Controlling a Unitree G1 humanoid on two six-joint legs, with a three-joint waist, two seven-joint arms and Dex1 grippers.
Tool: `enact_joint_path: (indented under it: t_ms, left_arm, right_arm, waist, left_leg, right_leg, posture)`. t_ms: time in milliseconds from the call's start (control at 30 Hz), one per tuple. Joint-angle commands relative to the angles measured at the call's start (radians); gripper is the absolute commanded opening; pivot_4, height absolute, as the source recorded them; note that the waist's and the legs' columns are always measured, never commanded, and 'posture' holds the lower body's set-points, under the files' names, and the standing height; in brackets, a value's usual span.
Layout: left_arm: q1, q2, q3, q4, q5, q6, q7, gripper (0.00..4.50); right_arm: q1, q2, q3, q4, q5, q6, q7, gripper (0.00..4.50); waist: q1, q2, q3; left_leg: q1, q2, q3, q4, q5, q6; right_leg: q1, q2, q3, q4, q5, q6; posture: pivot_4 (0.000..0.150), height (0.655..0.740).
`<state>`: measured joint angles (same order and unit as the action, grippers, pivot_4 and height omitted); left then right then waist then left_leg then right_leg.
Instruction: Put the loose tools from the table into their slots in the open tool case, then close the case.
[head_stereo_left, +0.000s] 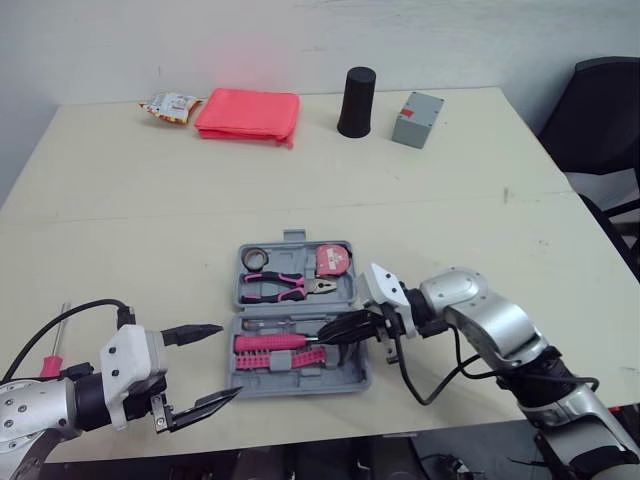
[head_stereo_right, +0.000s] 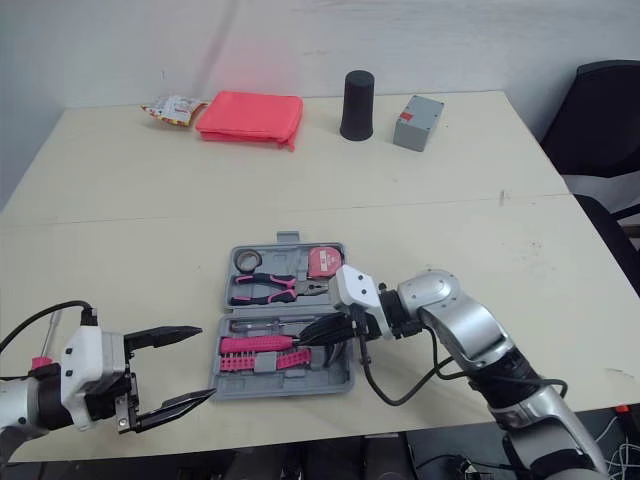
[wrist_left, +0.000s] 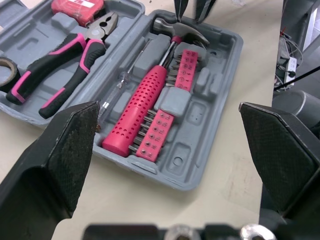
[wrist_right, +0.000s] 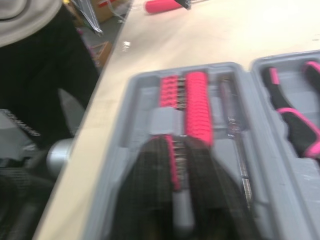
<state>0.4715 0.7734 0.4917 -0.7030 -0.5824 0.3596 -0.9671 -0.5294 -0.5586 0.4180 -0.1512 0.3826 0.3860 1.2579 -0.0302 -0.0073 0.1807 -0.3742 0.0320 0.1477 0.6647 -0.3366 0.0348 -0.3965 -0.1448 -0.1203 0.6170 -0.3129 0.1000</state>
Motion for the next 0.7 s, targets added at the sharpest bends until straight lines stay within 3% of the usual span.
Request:
enact_joint_path:
  t_ms: [33, 700]
  left_arm:
    - [-0.011, 0.011, 0.004, 0.005, 0.008, -0.012, -0.004, 4.5]
    - [-0.005, -0.008, -0.006, 0.01, 0.017, -0.012, 0.019, 4.5]
  right_arm:
    - [0.023, 0.016, 0.031, 0.01, -0.047, -0.067, 0.022, 0.03]
    - [0.05, 0.0, 0.127, 0.06, -0.239, -0.17, 0.039, 0.03]
  waist:
    - [0.001, 0.0, 0.0]
    - [0.002, 0.0, 0.0]
  left_leg:
    - [0.0, 0.0, 0.0, 0.0, 0.0, 0.0]
    - [0.003, 0.0, 0.0, 0.0, 0.0, -0.001]
  right_leg:
    - [0.0, 0.0, 0.0, 0.0, 0.0, 0.0]
    - [0.002, -0.001, 0.0, 0.001, 0.0, 0.0]
  posture:
    - [0.15, 0.74]
    - [0.15, 0.74]
